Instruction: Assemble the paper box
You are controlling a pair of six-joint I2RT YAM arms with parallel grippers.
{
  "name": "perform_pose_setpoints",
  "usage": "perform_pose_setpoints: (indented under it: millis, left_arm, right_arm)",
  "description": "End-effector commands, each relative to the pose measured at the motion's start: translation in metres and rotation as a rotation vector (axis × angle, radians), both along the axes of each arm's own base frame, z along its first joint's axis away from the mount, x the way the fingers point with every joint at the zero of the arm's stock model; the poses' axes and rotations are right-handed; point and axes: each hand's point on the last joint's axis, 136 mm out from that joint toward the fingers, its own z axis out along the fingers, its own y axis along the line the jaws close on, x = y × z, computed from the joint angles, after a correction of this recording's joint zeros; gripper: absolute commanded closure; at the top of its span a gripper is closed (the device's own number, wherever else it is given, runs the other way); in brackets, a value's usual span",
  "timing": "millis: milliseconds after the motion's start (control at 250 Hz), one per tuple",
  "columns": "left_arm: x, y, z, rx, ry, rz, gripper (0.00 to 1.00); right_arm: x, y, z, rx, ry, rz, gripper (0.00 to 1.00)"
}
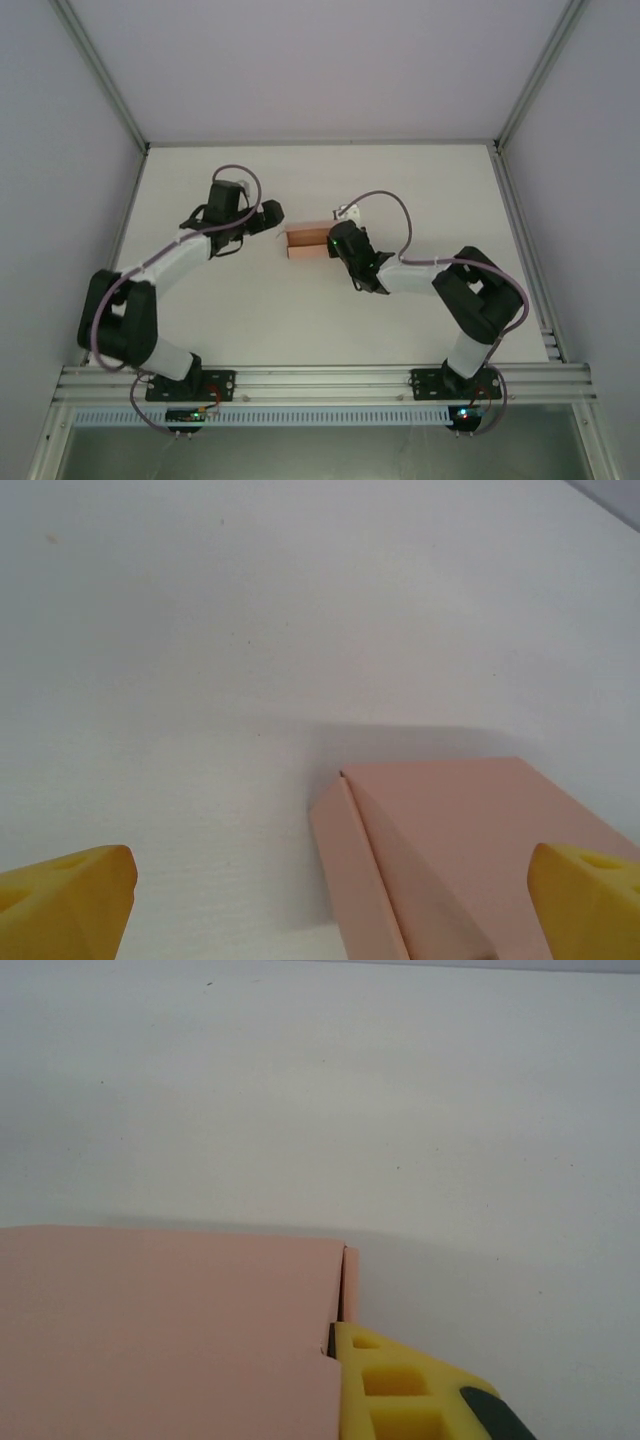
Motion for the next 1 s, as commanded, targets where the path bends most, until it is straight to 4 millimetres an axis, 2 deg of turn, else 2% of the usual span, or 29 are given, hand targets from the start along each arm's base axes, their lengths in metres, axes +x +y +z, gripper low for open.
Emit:
perform_pose_setpoints:
  millis: [0,116,280,420,503,551,619,751,851,999]
  left_arm:
    - [0.003,-0.044,0.001,-0.218,0.050,-0.136,0.00]
    - [0.004,-0.057,-0.020,-0.288,0.098,-0.173,0.04]
    - [0.000,-0.070,-0.041,-0.339,0.155,-0.214,0.26]
    - [-0.009,-0.067,-0.064,-0.326,0.206,-0.204,0.45]
    - [-0.014,-0.064,-0.078,-0.313,0.232,-0.196,0.56]
    - [-0.016,-0.062,-0.083,-0.311,0.240,-0.190,0.58]
    - [-0.017,-0.059,-0.091,-0.306,0.246,-0.182,0.62]
    - [-0.018,-0.053,-0.105,-0.320,0.261,-0.162,0.70]
    - [-0.018,-0.047,-0.114,-0.334,0.274,-0.144,0.76]
    - [-0.018,-0.041,-0.122,-0.377,0.282,-0.139,0.83]
  right_arm:
    - [-0.016,-0.007,-0.027,-0.090,0.064,0.015,0.87]
    - [-0.022,-0.006,-0.031,-0.083,0.061,0.022,0.84]
    - [-0.032,-0.005,-0.036,-0.085,0.070,0.045,0.79]
    - [-0.042,-0.011,-0.033,-0.068,0.091,0.051,0.69]
    - [-0.056,-0.016,-0.034,-0.042,0.136,0.077,0.59]
    - [-0.064,-0.022,-0.034,-0.024,0.165,0.084,0.51]
    - [-0.079,-0.027,-0.035,0.007,0.220,0.144,0.34]
    - [-0.102,-0.038,-0.040,0.079,0.344,0.236,0.12]
    - [-0.099,-0.045,-0.031,0.153,0.361,0.251,0.03]
    - [-0.075,-0.038,0.000,0.275,0.329,0.272,0.01]
